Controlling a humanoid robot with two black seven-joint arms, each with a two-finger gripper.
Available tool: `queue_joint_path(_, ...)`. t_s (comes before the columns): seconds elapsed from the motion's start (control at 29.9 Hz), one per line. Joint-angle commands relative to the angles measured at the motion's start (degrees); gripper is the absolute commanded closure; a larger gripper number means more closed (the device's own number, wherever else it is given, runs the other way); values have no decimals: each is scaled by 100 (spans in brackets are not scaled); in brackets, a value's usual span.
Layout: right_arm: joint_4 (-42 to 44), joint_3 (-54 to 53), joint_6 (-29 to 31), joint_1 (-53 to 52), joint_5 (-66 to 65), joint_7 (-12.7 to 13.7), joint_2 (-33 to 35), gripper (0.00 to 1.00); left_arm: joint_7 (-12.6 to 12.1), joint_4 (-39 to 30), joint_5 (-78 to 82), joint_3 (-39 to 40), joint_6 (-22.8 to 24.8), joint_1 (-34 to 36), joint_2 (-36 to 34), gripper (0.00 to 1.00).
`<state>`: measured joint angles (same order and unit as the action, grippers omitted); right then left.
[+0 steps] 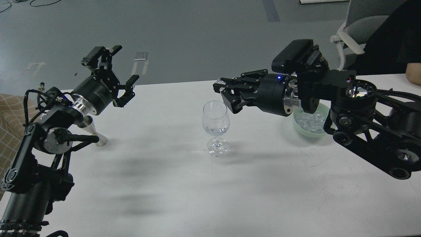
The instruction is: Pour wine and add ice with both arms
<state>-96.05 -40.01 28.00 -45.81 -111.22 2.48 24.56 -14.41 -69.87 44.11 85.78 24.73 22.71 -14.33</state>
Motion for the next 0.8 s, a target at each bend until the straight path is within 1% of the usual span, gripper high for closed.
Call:
queue_joint_path(0.0,7,46,0,29,-5,24,-135,98,0,0,1,9,-3,-12,9,2)
queue_joint_path(0.33,16,169,0,72,-22,24,-145,96,9,0,1,9,-3,-12,0,2)
queue_joint_path(0.77,51,178,0,72,-57,33,-127,91,35,0,1,9,-3,-12,0,2)
